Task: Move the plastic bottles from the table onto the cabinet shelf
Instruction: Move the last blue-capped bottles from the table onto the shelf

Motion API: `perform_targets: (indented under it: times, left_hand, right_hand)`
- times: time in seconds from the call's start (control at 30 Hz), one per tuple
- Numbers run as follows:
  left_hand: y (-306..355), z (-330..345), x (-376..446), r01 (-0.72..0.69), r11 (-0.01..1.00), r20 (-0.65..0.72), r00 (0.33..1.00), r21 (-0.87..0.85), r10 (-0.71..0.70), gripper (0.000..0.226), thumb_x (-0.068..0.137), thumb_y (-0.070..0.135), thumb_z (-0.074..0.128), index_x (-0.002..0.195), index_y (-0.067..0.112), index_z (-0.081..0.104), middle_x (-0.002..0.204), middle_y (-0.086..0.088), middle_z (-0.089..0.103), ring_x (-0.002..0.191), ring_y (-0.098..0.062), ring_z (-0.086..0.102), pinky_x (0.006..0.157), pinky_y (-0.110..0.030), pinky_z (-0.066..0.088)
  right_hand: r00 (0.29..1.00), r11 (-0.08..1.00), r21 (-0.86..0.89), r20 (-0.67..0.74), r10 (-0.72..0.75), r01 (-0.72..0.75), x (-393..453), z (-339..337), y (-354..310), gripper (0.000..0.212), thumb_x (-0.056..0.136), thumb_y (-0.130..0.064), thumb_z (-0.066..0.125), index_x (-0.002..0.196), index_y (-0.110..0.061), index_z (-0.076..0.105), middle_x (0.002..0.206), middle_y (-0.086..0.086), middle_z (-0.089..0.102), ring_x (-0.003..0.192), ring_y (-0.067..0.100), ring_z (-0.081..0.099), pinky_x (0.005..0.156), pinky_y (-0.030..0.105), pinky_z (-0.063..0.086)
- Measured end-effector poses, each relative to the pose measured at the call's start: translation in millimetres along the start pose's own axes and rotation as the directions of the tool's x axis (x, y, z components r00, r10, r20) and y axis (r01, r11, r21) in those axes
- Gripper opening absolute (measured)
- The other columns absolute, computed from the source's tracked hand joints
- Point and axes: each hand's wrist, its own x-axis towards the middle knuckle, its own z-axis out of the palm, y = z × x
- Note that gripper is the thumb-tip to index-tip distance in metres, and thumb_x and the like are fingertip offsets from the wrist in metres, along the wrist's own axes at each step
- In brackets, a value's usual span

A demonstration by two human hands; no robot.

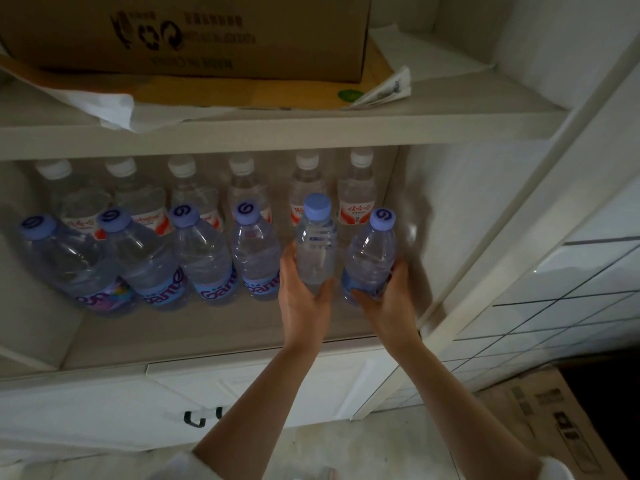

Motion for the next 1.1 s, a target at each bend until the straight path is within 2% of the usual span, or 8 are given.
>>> perform_targets:
  times: [0.07, 0.13, 0.23, 0.37, 0.47, 0.6, 0.73, 1.1]
  left_hand:
    - [1, 5, 5, -0.014, 1.0, -0.019, 1.0, 0.005, 0.014, 0.078, 0.079, 0.01, 0.077, 0.142, 0.026, 0.034, 0.137, 0.004, 0.051, 0.125, -0.01, 0.049, 0.1, -0.016, 0.044]
    - [3, 10, 7, -0.039, 0.999, -0.036, 0.999, 0.02, 0.04, 0.08, 0.081, 0.006, 0.075, 0.146, 0.021, 0.031, 0.145, 0.001, 0.045, 0.131, -0.007, 0.042, 0.099, -0.001, 0.033]
    - [2, 15, 13, -0.061, 0.997, -0.038, 0.997, 0.037, 0.062, 0.08, 0.083, 0.006, 0.073, 0.148, 0.017, 0.027, 0.147, 0.002, 0.04, 0.13, 0.0, 0.035, 0.097, 0.005, 0.025]
    - [-3, 17, 18, -0.076, 0.993, -0.027, 0.997, 0.089, 0.079, 0.084, 0.083, 0.007, 0.073, 0.15, 0.013, 0.022, 0.152, -0.006, 0.035, 0.14, -0.014, 0.033, 0.103, 0.003, 0.022]
    - [-5, 18, 16, -0.089, 0.991, -0.031, 0.995, 0.099, 0.092, 0.088, 0.084, 0.009, 0.072, 0.152, 0.015, 0.017, 0.155, -0.002, 0.03, 0.141, -0.007, 0.025, 0.107, 0.0, 0.02]
    - [-13, 14, 13, -0.053, 0.99, 0.007, 0.999, 0.131, 0.052, 0.096, 0.083, 0.009, 0.072, 0.154, 0.027, 0.01, 0.151, 0.016, 0.022, 0.145, -0.008, 0.021, 0.113, -0.029, 0.032]
    - [-23, 5, -1, 0.018, 0.99, 0.07, 0.997, 0.143, -0.028, 0.09, 0.084, 0.004, 0.067, 0.153, 0.027, 0.014, 0.157, 0.002, 0.028, 0.145, -0.015, 0.026, 0.112, -0.034, 0.035]
    - [-26, -26, -36, 0.091, 0.984, 0.143, 0.983, 0.154, -0.113, 0.062, 0.087, 0.003, 0.055, 0.145, 0.021, 0.038, 0.147, 0.003, 0.042, 0.128, -0.013, 0.047, 0.103, -0.035, 0.047]
  right_hand:
    - [1.0, 1.0, 0.015, -0.009, 0.001, -0.001, 6, 6, -2, 0.066, 0.072, -0.01, 0.079, 0.124, -0.007, 0.039, 0.119, 0.006, 0.054, 0.101, 0.017, 0.058, 0.081, 0.02, 0.054]
    - [1.0, 0.999, -0.045, -0.024, -0.005, 0.004, 9, 8, -3, 0.071, 0.071, -0.012, 0.081, 0.128, -0.003, 0.038, 0.12, 0.009, 0.051, 0.102, 0.014, 0.054, 0.078, 0.005, 0.046]
    - [0.999, 0.997, -0.072, -0.041, -0.004, 0.001, 15, 14, -4, 0.073, 0.071, -0.011, 0.081, 0.128, -0.002, 0.037, 0.122, 0.011, 0.05, 0.105, 0.018, 0.055, 0.075, 0.005, 0.044]
    - [0.998, 0.993, -0.117, -0.062, -0.018, 0.011, 22, 18, -4, 0.079, 0.067, -0.008, 0.083, 0.131, 0.001, 0.036, 0.126, 0.013, 0.049, 0.113, 0.024, 0.053, 0.084, 0.022, 0.047]
    - [0.998, 0.991, -0.13, -0.06, -0.017, 0.009, 23, 19, -4, 0.085, 0.067, -0.008, 0.083, 0.135, -0.001, 0.033, 0.13, 0.014, 0.047, 0.117, 0.025, 0.051, 0.094, 0.032, 0.048]
    - [0.999, 0.996, -0.082, -0.043, 0.013, -0.016, 23, 17, -9, 0.077, 0.072, -0.004, 0.079, 0.135, -0.002, 0.034, 0.129, 0.01, 0.049, 0.106, 0.011, 0.054, 0.078, 0.0, 0.042]
    - [0.999, 0.994, -0.111, -0.039, 0.018, -0.022, 16, 15, -13, 0.074, 0.077, -0.011, 0.077, 0.136, -0.005, 0.033, 0.129, 0.006, 0.051, 0.108, 0.01, 0.052, 0.071, -0.005, 0.038]
    - [0.996, 0.946, -0.322, -0.082, 0.021, -0.046, -48, 5, -11, 0.057, 0.087, -0.015, 0.063, 0.138, -0.006, 0.04, 0.132, 0.012, 0.051, 0.121, 0.026, 0.05, 0.1, 0.032, 0.041]
